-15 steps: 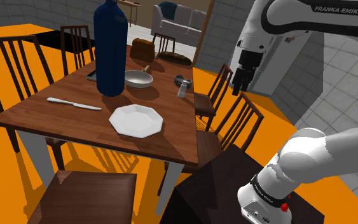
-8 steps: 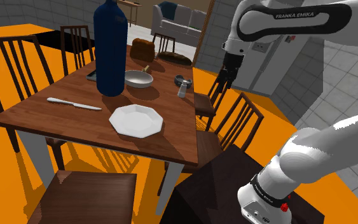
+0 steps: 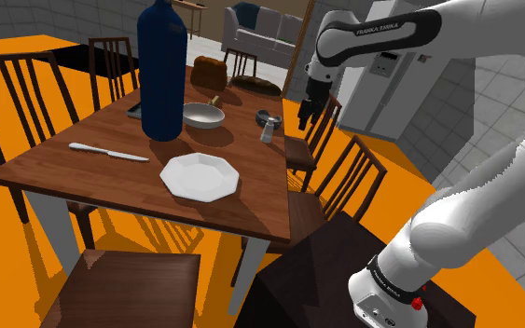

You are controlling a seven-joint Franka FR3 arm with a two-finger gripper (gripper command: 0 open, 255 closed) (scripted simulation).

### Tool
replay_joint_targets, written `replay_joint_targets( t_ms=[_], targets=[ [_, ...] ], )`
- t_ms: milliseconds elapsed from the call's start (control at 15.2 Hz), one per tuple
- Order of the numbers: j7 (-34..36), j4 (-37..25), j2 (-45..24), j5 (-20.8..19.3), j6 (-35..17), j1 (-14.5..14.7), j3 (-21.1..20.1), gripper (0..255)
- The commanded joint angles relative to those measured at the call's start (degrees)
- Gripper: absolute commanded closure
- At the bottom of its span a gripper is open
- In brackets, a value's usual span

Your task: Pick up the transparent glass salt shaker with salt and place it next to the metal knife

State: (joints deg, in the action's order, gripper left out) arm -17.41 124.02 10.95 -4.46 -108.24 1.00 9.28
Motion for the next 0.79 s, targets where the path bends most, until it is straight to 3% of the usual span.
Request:
replay_joint_targets(
  t_ms=[0,726],
  targets=[
    [-1.5,-3.1,-4.2,0.3,-1.9,-0.1,0.5,0],
    [-8.5,-25.4,-27.4,3.4,-6.4,-1.7,1.2,0]
  ],
)
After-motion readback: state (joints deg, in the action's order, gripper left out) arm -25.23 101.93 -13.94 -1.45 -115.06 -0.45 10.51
